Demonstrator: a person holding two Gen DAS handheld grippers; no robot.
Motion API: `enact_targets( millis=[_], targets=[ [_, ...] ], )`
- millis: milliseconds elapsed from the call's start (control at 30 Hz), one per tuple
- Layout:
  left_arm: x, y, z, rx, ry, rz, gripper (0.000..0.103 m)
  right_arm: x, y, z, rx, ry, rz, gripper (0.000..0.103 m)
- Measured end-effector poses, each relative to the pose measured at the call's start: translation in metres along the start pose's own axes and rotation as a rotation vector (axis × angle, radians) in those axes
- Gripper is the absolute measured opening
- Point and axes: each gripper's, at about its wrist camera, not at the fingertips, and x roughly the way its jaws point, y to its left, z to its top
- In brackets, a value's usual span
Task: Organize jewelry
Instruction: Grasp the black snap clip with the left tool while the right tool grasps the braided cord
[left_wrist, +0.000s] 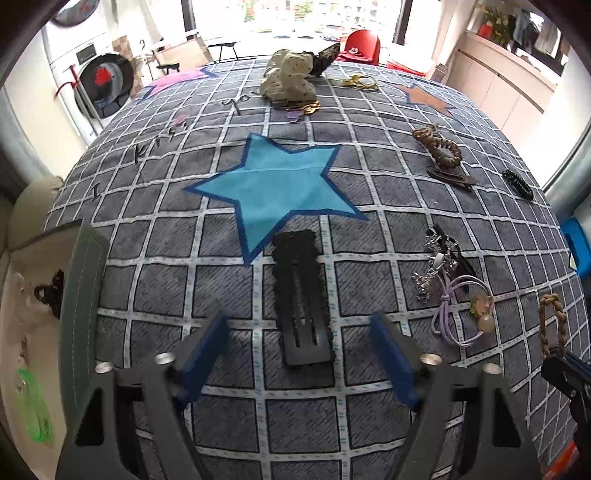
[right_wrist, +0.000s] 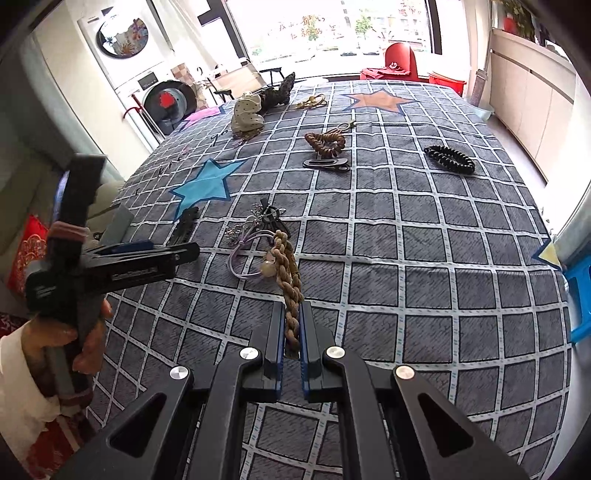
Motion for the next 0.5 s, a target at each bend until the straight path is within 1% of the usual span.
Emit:
enact_targets(
  millis=[33,67,100,133,367,500],
  targets=[
    [-0.001,-0.001,0.000,0.009,0.000,-0.008,0.060,0.000,0.000,0.000,0.001,0.001,0.000,0.008],
    [-0.003,-0.002,0.000,0.016,-0.004,-0.009,0.053,0.001,0.000,0.000,0.001,0.002,0.000,0.008],
    [-0.004,-0.003,0.000,0.024,-0.008,-0.013,0.036,0.002,0.000,0.000,0.001,0.003,0.000,0.008],
    [-0.005,-0.003,0.001,0.027,-0.009,-0.019,0.032,0.002,0.000,0.000,0.001,0.004,0.001,0.008],
    [-0.013,0.001,-0.009,0.001,-0.018,-0.067,0.032,-0.001,0.006,-0.001,-0.002,0.004,0.012,0.008],
    [-0.027,0.002,-0.014,0.002,-0.041,-0.086,0.032,-0.004,0.009,-0.002,0.002,0.004,0.024,0.008]
  ],
)
